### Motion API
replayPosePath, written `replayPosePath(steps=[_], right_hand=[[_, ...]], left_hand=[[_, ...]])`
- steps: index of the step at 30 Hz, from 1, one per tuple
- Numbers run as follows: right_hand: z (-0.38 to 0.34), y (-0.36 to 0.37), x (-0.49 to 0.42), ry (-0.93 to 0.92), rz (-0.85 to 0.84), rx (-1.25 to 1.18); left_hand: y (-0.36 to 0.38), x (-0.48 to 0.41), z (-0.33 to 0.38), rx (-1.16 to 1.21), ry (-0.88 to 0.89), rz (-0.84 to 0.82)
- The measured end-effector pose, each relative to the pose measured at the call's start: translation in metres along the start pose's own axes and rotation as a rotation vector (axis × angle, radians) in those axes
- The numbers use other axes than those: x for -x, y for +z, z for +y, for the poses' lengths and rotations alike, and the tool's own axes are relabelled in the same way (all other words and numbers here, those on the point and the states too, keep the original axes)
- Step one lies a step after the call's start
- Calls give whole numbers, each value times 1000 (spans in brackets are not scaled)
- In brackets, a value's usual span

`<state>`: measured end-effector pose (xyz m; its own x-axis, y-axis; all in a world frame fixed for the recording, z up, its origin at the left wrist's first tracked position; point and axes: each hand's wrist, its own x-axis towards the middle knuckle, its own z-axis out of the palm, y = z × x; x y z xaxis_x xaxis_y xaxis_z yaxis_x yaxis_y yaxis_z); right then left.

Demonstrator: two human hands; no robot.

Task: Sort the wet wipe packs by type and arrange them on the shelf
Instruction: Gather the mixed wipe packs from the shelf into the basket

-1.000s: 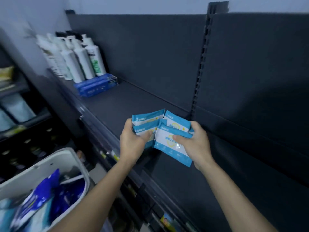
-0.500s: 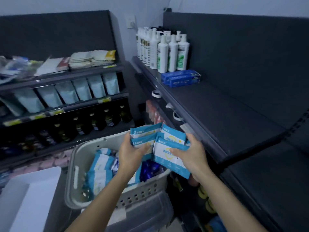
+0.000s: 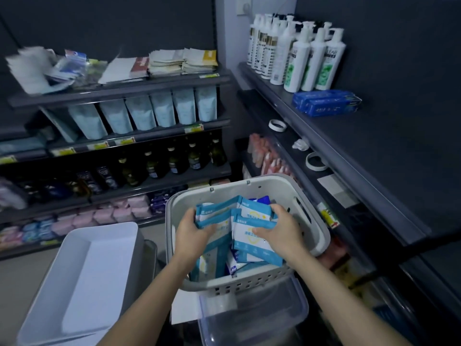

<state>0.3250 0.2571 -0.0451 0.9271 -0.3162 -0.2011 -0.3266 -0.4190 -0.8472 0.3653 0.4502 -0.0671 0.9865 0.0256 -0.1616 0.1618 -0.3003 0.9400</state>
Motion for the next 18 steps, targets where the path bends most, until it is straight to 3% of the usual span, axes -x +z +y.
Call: replayPosePath(steps=[5,10,16,18], right_hand=[[-5,-8,-22,-46,-39,69],[-7,-18,-49,-143,-146,588],[-5,-14,-70,-226,-375,919],[-2,-8,-74,-232,-482,924]], left_hand=[[2,-11,2,52,-72,-31],[0,-27,0,-463,-47,22],[5,-47,-5,-991,38,-188],[7,-54,-8,-986,5,-272]])
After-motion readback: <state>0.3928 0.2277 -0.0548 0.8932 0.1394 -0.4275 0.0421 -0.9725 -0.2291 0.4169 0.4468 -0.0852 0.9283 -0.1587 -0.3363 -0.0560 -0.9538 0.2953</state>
